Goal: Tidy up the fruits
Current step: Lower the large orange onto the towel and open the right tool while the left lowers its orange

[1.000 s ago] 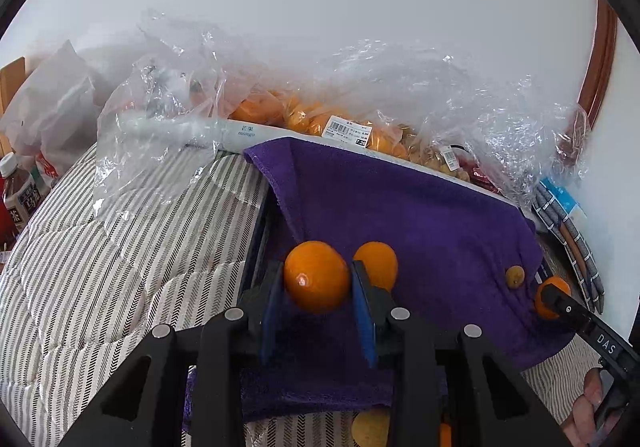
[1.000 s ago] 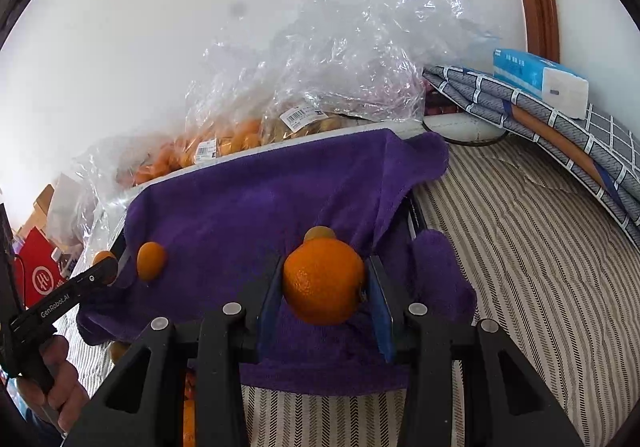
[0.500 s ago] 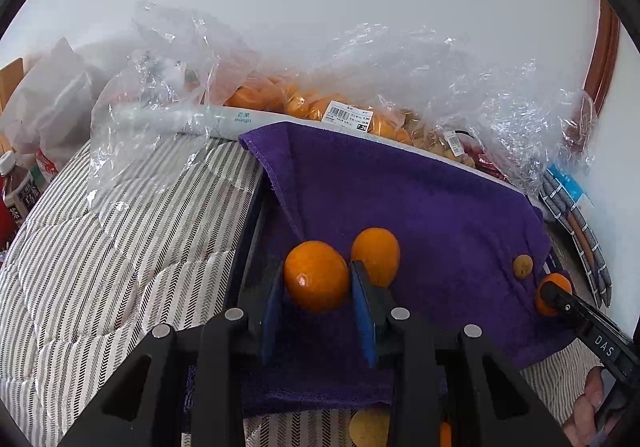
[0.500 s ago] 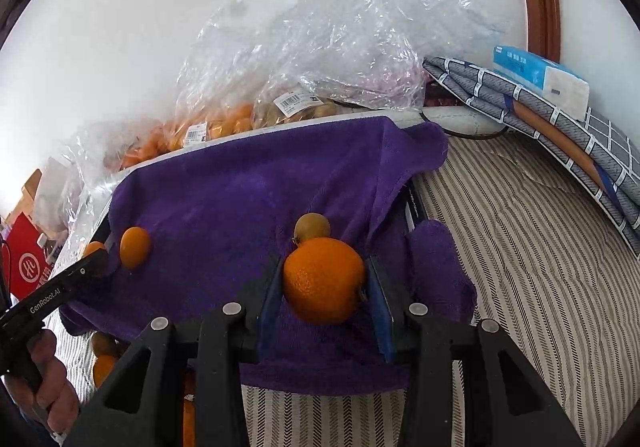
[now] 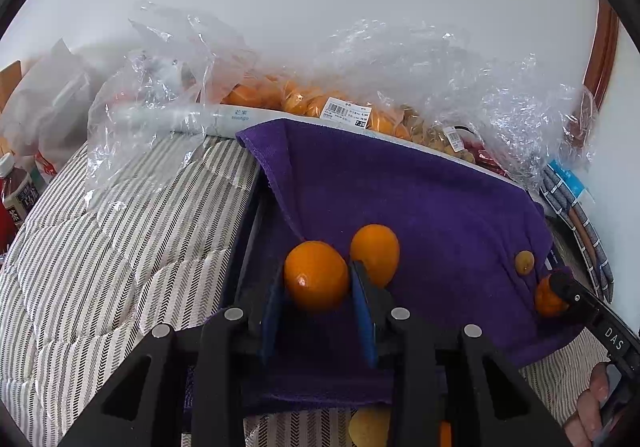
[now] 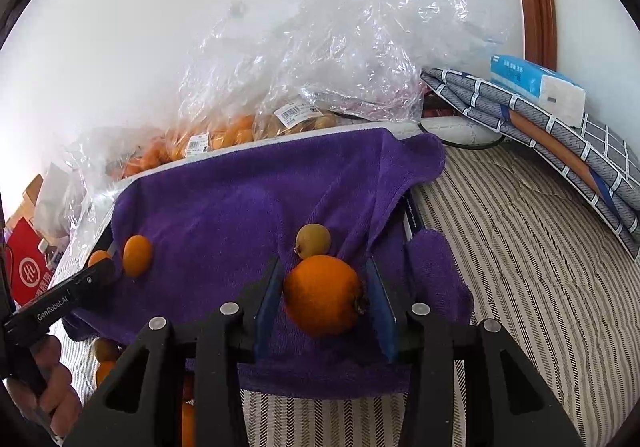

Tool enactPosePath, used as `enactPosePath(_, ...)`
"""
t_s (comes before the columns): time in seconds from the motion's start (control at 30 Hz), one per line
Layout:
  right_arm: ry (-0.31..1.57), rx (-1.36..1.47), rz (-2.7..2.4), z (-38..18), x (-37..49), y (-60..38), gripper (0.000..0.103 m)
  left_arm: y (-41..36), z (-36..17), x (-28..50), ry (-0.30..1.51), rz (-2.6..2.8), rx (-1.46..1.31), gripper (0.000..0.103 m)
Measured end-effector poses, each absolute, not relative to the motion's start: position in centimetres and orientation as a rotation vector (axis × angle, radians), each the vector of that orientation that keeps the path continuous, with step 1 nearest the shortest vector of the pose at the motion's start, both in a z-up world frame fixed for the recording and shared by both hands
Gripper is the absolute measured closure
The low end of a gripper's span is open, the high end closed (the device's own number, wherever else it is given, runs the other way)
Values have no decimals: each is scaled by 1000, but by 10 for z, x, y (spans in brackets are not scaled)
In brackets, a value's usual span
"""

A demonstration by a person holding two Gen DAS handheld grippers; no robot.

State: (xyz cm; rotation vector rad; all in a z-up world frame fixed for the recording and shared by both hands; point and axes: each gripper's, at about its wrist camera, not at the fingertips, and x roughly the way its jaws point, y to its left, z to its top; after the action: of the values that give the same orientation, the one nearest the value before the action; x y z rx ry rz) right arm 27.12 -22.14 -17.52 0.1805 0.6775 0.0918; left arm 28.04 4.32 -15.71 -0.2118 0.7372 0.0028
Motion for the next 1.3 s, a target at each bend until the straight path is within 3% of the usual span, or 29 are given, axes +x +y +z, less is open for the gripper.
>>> enactPosePath(0.83,545,78,71,-160,247,-205,57,48,-144,264,644,15,-241,68)
enactPosePath(1.3,600,61,118,-143,215,-188,58,60,-143,235,627,10,-274,68)
